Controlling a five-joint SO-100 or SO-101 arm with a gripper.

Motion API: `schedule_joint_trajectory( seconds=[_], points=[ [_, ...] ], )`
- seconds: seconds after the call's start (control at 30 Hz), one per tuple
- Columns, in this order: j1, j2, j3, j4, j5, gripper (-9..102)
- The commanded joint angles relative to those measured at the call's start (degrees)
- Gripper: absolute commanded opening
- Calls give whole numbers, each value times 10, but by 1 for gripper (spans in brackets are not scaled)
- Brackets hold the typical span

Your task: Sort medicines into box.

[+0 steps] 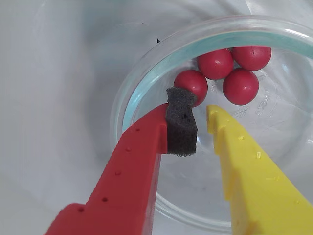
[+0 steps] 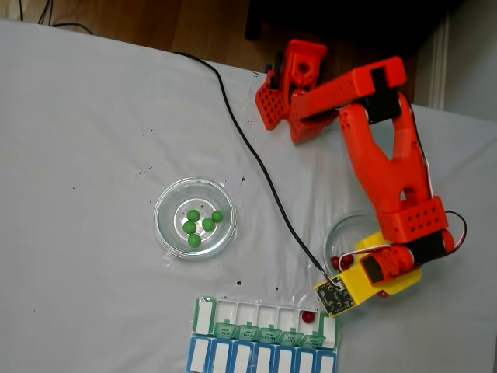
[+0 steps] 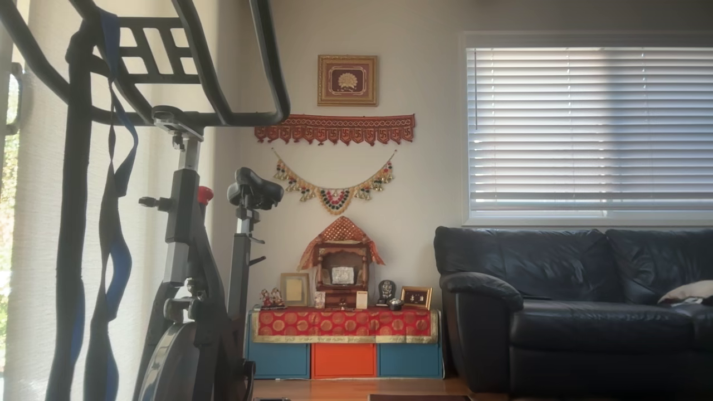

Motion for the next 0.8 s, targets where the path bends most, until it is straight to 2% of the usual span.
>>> schedule_joint_trajectory(
  seconds=[0.0,0.77],
  points=[
    [-1,10,-51,-1,3,8],
    [3,25,-28,25,-9,12]
  ],
)
